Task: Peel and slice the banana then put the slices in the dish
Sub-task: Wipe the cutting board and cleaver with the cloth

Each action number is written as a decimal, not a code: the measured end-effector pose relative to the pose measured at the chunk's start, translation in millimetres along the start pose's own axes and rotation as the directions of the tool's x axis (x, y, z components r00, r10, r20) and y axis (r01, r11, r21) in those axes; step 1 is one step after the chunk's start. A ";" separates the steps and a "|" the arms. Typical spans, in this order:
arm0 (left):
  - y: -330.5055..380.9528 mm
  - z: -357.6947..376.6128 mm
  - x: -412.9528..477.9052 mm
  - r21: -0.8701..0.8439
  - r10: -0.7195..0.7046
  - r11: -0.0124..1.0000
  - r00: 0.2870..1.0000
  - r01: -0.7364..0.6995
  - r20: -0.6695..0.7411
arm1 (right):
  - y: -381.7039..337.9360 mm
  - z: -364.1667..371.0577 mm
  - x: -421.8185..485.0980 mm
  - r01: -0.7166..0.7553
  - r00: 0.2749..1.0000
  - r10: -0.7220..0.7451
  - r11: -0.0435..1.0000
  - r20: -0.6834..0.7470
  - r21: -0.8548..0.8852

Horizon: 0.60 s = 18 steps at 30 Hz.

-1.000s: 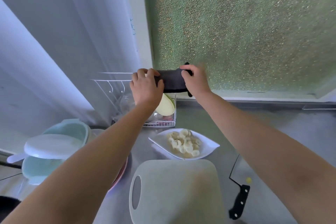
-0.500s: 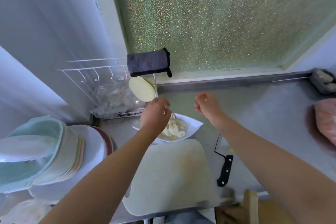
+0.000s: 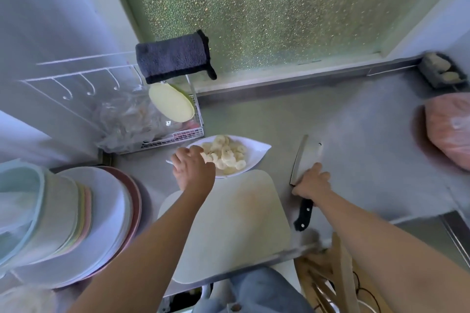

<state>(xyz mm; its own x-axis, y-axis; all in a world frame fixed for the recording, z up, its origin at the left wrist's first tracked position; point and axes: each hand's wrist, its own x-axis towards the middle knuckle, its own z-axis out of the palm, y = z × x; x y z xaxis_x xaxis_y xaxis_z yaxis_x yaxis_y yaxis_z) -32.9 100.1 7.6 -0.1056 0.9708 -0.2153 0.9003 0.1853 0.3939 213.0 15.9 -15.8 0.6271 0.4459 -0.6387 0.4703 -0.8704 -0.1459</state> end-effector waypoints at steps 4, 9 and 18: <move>-11.1 1.8 6.9 -0.050 -0.138 0.989 0.990 0.136 -0.031 | 7.8 14.0 8.7 0.062 0.988 -0.053 0.996 -0.143 0.059; -23.5 -2.7 20.0 -0.178 -0.299 0.937 0.954 0.301 0.037 | 3.1 3.3 22.4 0.199 0.953 -0.152 0.966 -0.262 0.164; -28.0 -11.3 39.3 -0.208 -0.338 0.907 0.927 0.367 0.160 | -37.7 -35.9 23.9 0.474 0.880 -0.425 0.779 -0.210 0.411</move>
<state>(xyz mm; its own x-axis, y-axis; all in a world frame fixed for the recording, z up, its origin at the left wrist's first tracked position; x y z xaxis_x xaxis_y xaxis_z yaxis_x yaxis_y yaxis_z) -67.0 134.8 -1.8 -0.3351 0.8134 -0.4755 0.6899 0.5555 0.4641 232.5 66.9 1.5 0.4826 0.8065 -0.3416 0.4087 -0.5523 -0.7266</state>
